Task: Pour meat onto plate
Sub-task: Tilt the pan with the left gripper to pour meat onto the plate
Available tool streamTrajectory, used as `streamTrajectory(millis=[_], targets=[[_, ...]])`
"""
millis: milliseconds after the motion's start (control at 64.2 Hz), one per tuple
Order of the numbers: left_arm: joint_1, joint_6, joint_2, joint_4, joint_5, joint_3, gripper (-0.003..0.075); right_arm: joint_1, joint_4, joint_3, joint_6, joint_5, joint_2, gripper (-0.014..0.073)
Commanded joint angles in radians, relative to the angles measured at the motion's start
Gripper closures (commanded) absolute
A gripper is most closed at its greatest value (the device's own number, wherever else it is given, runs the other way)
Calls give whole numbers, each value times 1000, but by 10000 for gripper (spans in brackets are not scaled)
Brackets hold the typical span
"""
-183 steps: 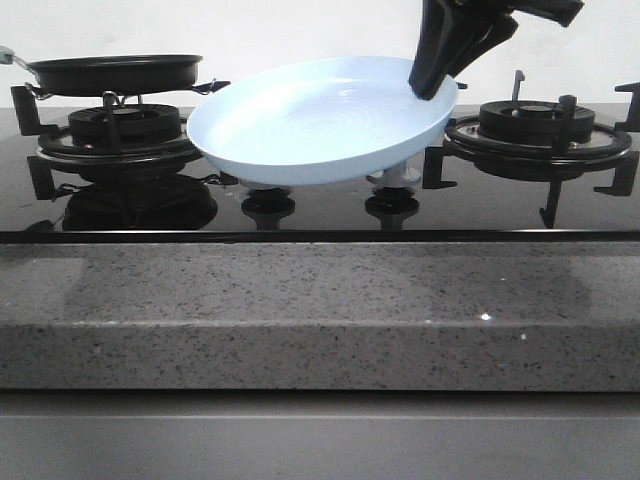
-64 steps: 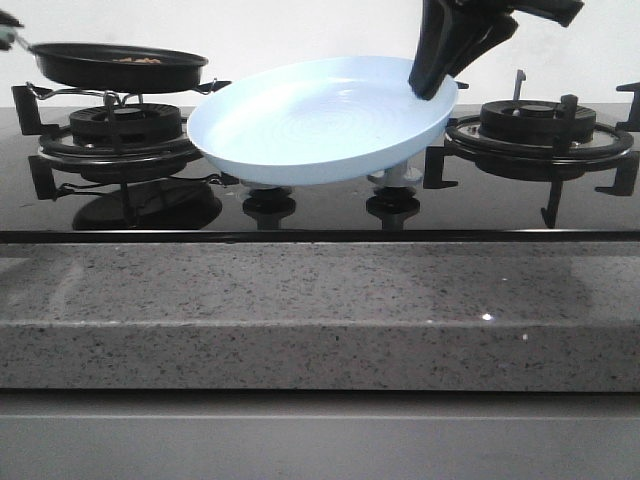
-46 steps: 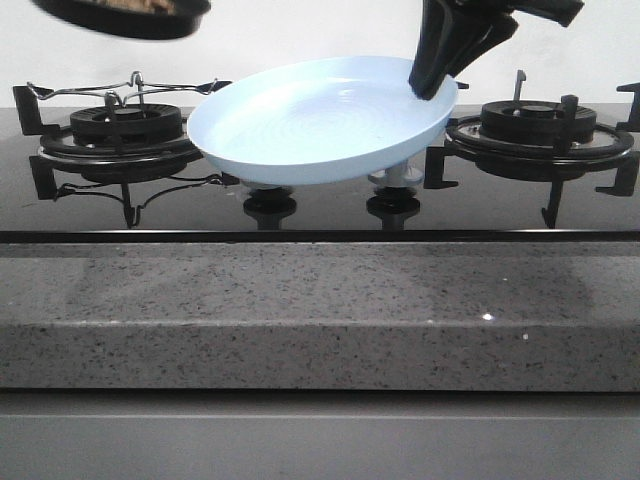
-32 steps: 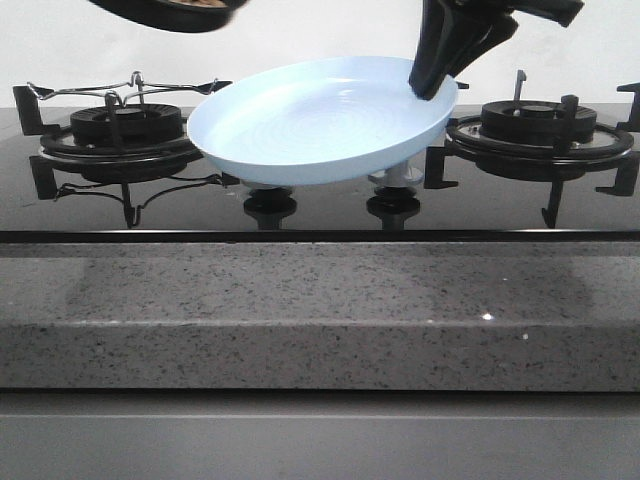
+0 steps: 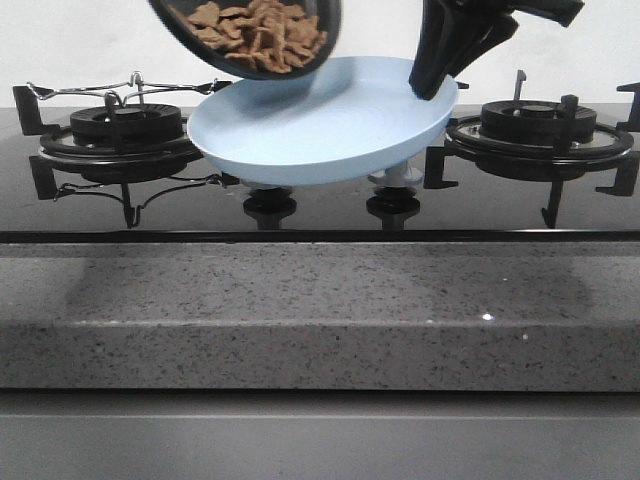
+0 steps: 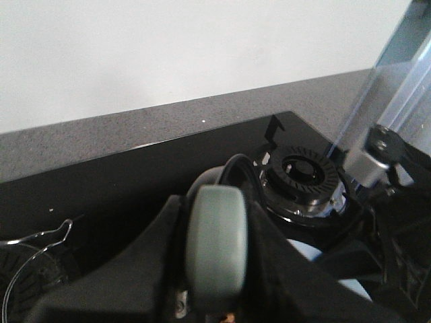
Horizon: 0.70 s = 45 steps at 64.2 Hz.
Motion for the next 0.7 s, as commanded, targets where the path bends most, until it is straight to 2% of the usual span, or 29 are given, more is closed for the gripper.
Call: streamTrajectory(millis=[0,109,374,685], targets=[[-76,-18,-47,124,-101,-58,741,-2,19,-24,-9,-46,-54,652],[-163,-106,-47,345,-111,-87,741,-2,19,-24,-9,-46,-54,652],[-342,-434,-48,933,-99,-123,741,-2,19,-24,-9,-46,-54,652],[-566,-770,-48,1458,37,-123,741,-2,19,-24,-9,-46,-54,652]])
